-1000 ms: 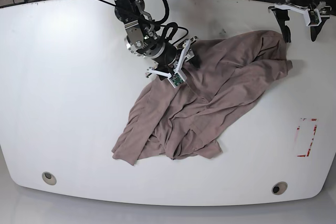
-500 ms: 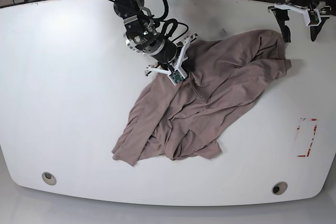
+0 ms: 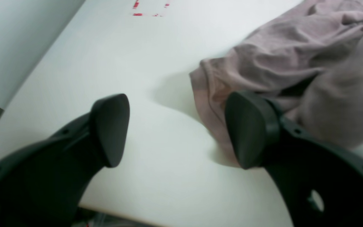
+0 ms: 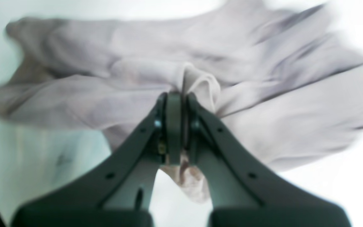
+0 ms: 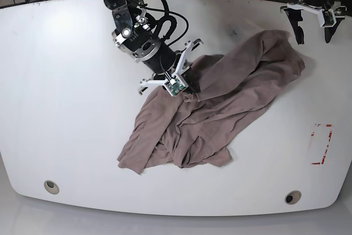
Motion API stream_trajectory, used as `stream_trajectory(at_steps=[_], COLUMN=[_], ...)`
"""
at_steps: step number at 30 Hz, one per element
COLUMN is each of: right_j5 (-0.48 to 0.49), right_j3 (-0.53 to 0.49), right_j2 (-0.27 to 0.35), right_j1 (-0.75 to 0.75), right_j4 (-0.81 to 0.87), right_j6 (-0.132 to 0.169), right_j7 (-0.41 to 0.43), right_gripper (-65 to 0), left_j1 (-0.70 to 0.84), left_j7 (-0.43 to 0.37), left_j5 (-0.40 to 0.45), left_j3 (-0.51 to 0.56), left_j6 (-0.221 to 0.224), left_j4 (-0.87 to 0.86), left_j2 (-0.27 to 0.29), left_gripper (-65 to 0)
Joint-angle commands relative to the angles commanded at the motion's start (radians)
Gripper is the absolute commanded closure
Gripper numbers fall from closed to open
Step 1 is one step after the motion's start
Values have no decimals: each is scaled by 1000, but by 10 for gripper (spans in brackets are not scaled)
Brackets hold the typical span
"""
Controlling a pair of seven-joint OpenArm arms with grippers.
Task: Fold the T-shirt properly
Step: 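Close the right gripper on the shirt fabric and pinch it, then lift the gripped shirt with the right gripper and drag it away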
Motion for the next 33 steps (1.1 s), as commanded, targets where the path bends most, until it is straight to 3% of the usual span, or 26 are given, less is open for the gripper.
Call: stream_trajectory(at_steps=[7, 28, 33], right_j5=[8, 9, 9], right_j3=[0, 0, 40], right_j2=[49, 132, 133], right_j1=[129, 623, 707], right_j4=[8, -2, 2], right_j6=[-2, 3, 9], right_j7=[0, 0, -2], right_gripper=[0, 0, 0], left_j1=[-8, -29, -31], left_j7=[83, 84, 84], left_j5=[-2, -2, -2], left_j3=[5, 44, 77], left_j6=[-2, -2, -2], left_j4=[0, 0, 0], left_j2=[0, 6, 6], left_gripper=[-471, -472, -472])
